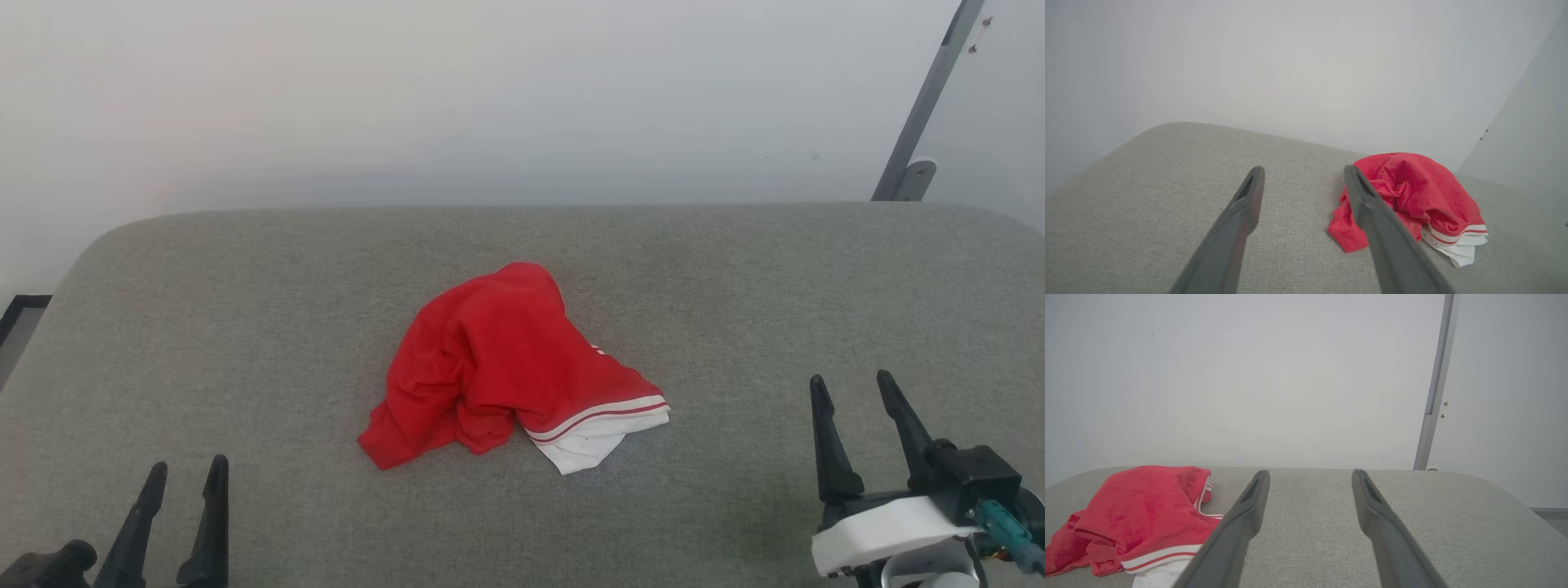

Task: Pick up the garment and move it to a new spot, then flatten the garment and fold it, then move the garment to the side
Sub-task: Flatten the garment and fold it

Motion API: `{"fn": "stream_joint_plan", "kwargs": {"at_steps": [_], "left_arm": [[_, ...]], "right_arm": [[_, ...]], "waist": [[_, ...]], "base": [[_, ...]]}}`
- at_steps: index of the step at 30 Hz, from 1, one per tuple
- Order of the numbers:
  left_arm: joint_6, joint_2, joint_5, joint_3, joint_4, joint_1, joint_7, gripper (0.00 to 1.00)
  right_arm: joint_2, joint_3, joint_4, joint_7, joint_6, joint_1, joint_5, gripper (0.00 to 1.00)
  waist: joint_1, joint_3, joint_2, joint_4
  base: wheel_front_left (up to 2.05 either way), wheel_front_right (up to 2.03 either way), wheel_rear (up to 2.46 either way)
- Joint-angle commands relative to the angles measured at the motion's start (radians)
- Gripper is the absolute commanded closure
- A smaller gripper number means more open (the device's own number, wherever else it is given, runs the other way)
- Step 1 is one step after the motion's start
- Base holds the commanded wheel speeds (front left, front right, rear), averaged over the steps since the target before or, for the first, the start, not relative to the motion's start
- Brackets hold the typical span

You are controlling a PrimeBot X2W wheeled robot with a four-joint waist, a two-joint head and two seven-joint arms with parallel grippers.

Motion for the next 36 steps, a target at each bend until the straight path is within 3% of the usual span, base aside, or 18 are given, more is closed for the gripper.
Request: {"fn": "stream_joint_plan", "kwargs": {"at_steps": [1, 13, 20, 25, 36], "left_arm": [[-0.002, -0.002, 0.01, 0.001, -0.004, -0.003, -0.005, 0.0], [-0.002, -0.005, 0.019, -0.01, -0.002, -0.009, -0.005, 0.0], [-0.002, -0.004, 0.009, -0.018, 0.008, -0.042, -0.005, 0.0], [-0.002, 0.007, -0.005, -0.026, 0.011, -0.077, -0.005, 0.0], [-0.002, 0.016, -0.045, -0.081, 0.021, -0.164, -0.005, 0.0]], "right_arm": [[0.003, 0.003, -0.003, -0.005, -0.001, 0.011, 0.0, 0.0], [0.001, 0.013, 0.004, -0.005, -0.001, 0.018, 0.008, 0.0], [-0.015, 0.086, 0.045, 0.012, -0.001, -0.009, 0.027, 0.0], [-0.041, 0.18, 0.08, 0.086, -0.001, -0.051, 0.054, 0.0], [-0.085, 0.33, 0.167, 0.372, -0.001, -0.189, 0.089, 0.0]], "waist": [[0.0, 0.0, -0.0001, 0.0], [0.0, 0.003, -0.0001, 0.015], [0.0, 0.021, -0.0001, 0.053], [0.0, 0.054, -0.0001, 0.094], [0.0, 0.152, -0.0001, 0.2]], "base": [[0.0, 0.0, 0.0], [0.0, 0.0, 0.0], [0.0, 0.0, 0.0], [0.0, 0.0, 0.0], [0.0, 0.0, 0.0]]}}
